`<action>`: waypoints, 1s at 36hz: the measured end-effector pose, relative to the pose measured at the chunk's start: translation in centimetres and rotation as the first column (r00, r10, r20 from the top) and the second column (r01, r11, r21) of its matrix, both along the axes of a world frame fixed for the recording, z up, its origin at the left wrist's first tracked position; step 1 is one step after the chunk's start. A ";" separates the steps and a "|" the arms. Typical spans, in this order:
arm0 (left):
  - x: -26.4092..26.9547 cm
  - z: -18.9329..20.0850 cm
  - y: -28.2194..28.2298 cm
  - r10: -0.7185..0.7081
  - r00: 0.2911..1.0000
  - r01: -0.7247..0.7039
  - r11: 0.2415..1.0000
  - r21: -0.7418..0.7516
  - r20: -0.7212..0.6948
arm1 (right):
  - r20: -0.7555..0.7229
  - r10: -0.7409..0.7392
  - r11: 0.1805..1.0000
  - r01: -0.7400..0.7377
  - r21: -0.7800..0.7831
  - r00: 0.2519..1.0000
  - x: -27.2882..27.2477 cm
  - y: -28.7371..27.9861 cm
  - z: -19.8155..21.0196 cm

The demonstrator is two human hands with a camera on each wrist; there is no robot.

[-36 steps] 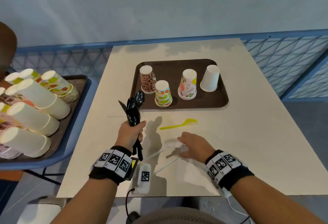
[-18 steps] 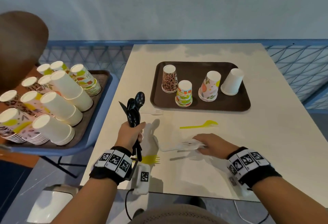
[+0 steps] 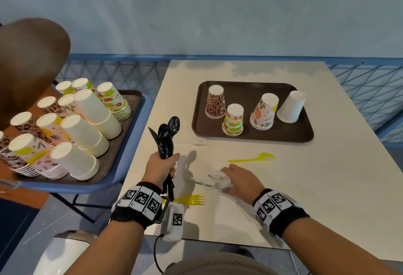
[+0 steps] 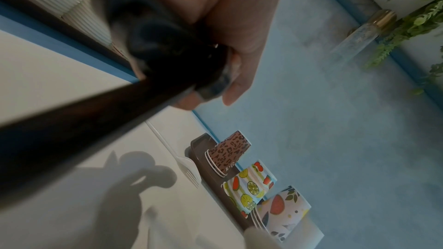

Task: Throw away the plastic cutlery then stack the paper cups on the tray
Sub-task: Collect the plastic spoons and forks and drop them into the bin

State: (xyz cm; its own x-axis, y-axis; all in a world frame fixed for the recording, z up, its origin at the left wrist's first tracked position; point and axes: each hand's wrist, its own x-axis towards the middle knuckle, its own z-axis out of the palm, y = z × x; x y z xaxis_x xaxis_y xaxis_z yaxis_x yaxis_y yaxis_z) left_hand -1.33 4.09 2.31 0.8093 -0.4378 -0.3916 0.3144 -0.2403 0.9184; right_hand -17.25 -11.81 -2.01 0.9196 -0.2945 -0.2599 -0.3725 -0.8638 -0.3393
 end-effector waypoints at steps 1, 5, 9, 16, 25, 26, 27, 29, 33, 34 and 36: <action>0.1 0.0 0.2 -0.001 1.000 0.001 1.000 0.001 0.000 | -0.024 0.022 1.000 -0.022 -0.014 0.999 0.1 0.3 -0.1; 0.4 -0.1 0.7 0.000 1.000 0.000 1.000 0.003 0.004 | -0.080 0.027 0.997 -0.032 -0.064 0.996 0.7 1.2 -0.6; 0.9 -0.1 1.6 -0.002 1.000 0.002 1.000 0.010 0.011 | -0.116 -0.028 0.997 0.019 -0.078 0.993 1.5 1.3 -0.5; 2.2 0.0 4.3 0.036 0.998 -0.037 0.999 0.017 0.047 | -0.011 0.043 0.999 -0.044 -0.032 0.999 3.7 1.0 1.7; 2.5 0.5 8.2 0.161 0.982 -0.164 0.986 0.025 0.093 | -0.059 0.533 0.844 -0.536 -0.039 0.844 8.5 5.6 4.5; 2.4 0.6 8.6 0.181 0.979 -0.184 0.983 0.023 0.097 | -0.102 0.563 0.823 -0.568 -0.023 0.820 8.9 6.4 4.4; 2.4 0.7 9.1 0.200 0.975 -0.203 0.979 0.019 0.101 | -0.143 0.578 0.813 -0.582 0.015 0.803 9.3 7.2 4.1; 2.2 0.8 9.9 0.235 0.966 -0.237 0.971 0.009 0.109 | -0.219 0.537 0.843 -0.516 0.150 0.815 9.9 8.6 3.6; 1.6 0.5 11.1 0.267 0.956 -0.271 0.963 0.017 0.122 | -0.282 0.514 0.857 -0.467 0.220 0.810 10.8 9.4 1.8; 1.5 0.3 11.3 0.270 0.955 -0.274 0.961 0.023 0.123 | -0.292 0.533 0.846 -0.491 0.209 0.794 11.0 9.4 1.5; 1.3 0.1 11.7 0.277 0.953 -0.283 0.959 0.030 0.124 | -0.299 0.593 0.804 -0.571 0.167 0.748 11.1 9.1 1.3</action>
State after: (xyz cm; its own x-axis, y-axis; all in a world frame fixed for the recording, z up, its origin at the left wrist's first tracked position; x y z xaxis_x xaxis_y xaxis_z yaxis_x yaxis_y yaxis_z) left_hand -0.06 15.77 2.38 0.9381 -0.1706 -0.3014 0.2662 -0.2016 0.9426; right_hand -6.15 -2.74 -0.71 0.7679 0.2965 -0.5678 0.0995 -0.9309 -0.3515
